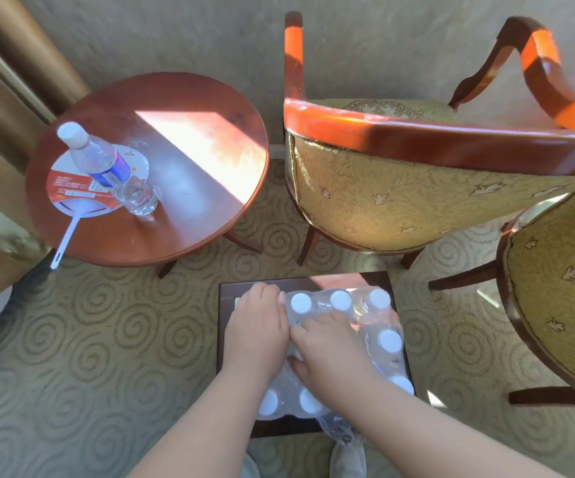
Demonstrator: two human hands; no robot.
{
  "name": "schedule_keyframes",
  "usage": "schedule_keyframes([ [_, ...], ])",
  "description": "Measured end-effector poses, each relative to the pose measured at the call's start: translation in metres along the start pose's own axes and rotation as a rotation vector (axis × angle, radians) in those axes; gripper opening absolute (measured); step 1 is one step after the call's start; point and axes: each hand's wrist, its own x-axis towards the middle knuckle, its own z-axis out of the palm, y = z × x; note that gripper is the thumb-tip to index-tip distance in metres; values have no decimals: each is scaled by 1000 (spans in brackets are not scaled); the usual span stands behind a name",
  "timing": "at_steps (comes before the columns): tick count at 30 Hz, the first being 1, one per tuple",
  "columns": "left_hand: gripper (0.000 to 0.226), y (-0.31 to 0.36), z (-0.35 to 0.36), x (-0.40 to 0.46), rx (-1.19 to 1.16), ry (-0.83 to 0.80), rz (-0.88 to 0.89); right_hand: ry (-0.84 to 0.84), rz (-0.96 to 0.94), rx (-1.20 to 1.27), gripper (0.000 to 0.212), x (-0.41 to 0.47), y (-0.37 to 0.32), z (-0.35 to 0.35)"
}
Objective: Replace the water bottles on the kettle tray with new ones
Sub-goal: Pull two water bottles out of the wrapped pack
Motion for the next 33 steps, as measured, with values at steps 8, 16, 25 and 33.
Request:
schedule_keyframes([
  [8,36,-7,4,2,-77,52,24,292,-6,373,7,-32,2,-55],
  [16,35,9,-31,8,-617,-81,-246,478,118,746,13,-47,36,-173],
  [25,98,89,-108,-14,-885,-218,228,515,39,677,14,-30,30,-211],
  [33,59,84,-107,-2,-873,208,78,194,186,838,44,-23,46,-191],
])
